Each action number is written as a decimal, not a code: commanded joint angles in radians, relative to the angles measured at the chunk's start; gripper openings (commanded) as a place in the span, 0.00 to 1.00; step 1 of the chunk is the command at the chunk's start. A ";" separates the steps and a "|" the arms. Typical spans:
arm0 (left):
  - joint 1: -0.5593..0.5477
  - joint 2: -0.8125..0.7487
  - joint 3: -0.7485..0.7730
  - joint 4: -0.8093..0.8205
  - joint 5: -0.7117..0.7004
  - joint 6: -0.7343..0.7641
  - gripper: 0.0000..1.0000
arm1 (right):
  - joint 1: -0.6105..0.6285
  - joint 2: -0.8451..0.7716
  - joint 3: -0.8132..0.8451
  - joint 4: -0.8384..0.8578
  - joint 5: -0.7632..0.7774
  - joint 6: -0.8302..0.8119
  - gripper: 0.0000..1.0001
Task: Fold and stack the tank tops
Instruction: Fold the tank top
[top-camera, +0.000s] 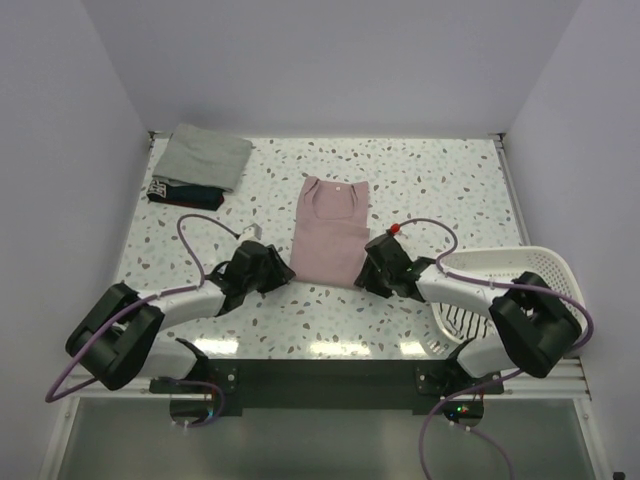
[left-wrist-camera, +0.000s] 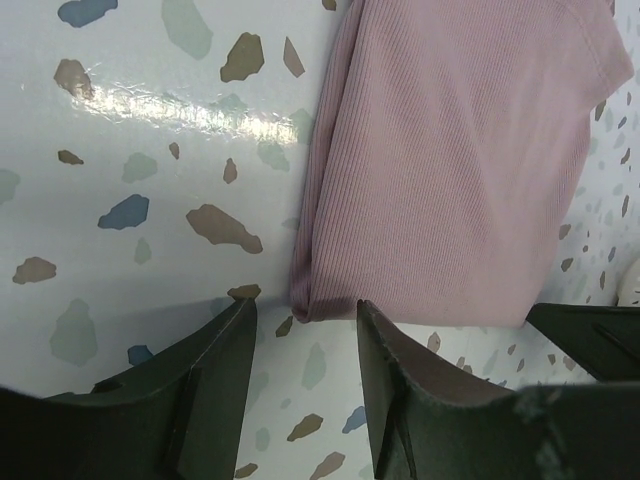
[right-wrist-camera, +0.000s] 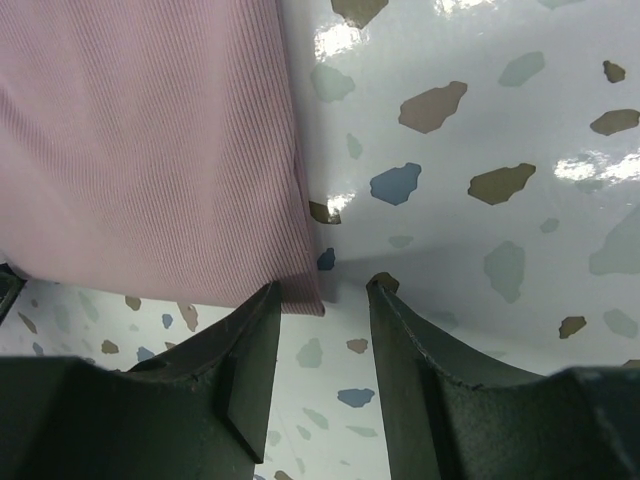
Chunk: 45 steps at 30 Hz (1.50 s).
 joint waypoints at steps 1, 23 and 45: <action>-0.002 0.024 -0.012 -0.024 -0.028 -0.025 0.50 | 0.014 0.006 -0.015 0.054 -0.010 0.048 0.45; -0.115 0.041 -0.007 -0.119 -0.085 -0.046 0.00 | 0.085 0.025 0.002 0.000 0.063 -0.012 0.00; -0.387 -0.486 0.362 -0.760 -0.322 -0.137 0.00 | 0.519 -0.273 0.329 -0.604 0.417 0.019 0.00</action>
